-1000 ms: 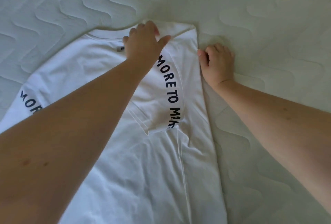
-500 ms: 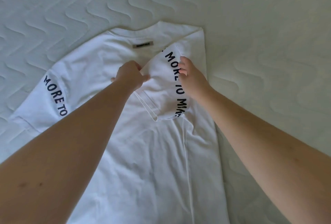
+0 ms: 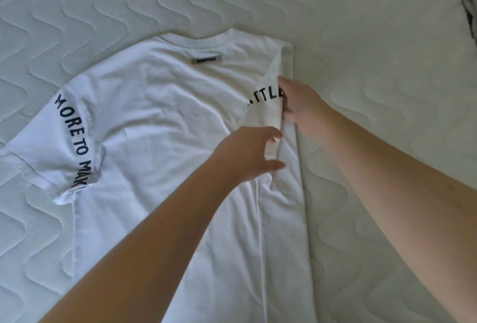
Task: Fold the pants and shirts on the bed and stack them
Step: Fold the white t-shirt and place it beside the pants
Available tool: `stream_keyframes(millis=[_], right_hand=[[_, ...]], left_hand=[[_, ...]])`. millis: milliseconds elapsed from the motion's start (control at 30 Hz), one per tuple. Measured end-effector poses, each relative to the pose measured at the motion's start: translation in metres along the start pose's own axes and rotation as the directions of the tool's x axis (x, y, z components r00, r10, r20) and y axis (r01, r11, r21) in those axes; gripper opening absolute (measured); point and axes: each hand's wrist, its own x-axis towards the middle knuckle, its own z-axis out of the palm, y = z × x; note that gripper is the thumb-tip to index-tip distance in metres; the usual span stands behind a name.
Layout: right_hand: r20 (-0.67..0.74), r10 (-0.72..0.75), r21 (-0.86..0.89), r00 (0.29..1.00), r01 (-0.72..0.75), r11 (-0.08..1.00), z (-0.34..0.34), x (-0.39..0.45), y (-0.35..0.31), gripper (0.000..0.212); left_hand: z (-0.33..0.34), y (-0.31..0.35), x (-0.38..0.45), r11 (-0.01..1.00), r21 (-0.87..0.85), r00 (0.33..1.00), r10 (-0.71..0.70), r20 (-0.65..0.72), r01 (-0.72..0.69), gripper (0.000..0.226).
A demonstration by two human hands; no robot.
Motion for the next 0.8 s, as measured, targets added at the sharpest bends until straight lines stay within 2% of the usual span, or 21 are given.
stream_keyframes(millis=[33,100,167,267,333,400,467,533,633,800], right_hand=[[-0.019,-0.061,-0.121,0.998,0.058,0.991,-0.001,0.002,0.004,0.036],[-0.007,-0.132,-0.256,0.991,0.126,0.958,0.0,0.0,0.009,0.035],[0.029,-0.157,-0.403,0.987,0.156,0.902,0.001,-0.003,0.014,0.04],[0.015,-0.258,-0.57,0.966,0.221,0.791,0.003,-0.003,0.023,0.032],[-0.004,-0.368,-0.582,0.93,0.298,0.757,0.006,-0.004,0.021,0.026],[0.01,-0.424,-0.534,0.905,0.364,0.763,0.011,-0.004,0.012,0.033],[0.023,-0.42,-0.471,0.907,0.38,0.796,0.014,0.0,0.003,0.042],[0.062,-0.37,-0.438,0.927,0.358,0.825,0.015,0.007,-0.001,0.05],[0.146,-0.359,-0.526,0.922,0.38,0.761,0.015,0.018,-0.003,0.055],[0.2,-0.297,-0.676,0.934,0.351,0.648,0.019,0.03,-0.006,0.055]], left_hand=[[0.004,-0.007,-0.003,1.0,0.01,0.999,-0.004,-0.051,0.004,0.055],[0.012,-0.024,-0.009,0.999,0.018,0.975,-0.033,-0.218,0.038,0.047],[0.023,-0.041,-0.016,0.99,-0.012,0.934,-0.135,-0.331,0.139,0.048],[0.036,-0.059,-0.018,0.929,-0.269,0.864,-0.343,-0.369,0.254,0.05],[0.04,-0.065,-0.015,0.888,-0.378,0.847,-0.398,-0.352,0.26,0.047],[0.041,-0.065,-0.013,0.884,-0.398,0.868,-0.383,-0.315,0.246,0.047],[0.045,-0.063,-0.015,0.911,-0.346,0.897,-0.332,-0.291,0.225,0.057],[0.051,-0.06,-0.017,0.951,-0.188,0.904,-0.294,-0.311,0.244,0.066],[0.056,-0.056,-0.019,0.967,0.02,0.894,-0.228,-0.386,0.255,0.067],[0.066,-0.048,-0.021,0.989,-0.071,0.909,-0.15,-0.389,0.132,0.063]])
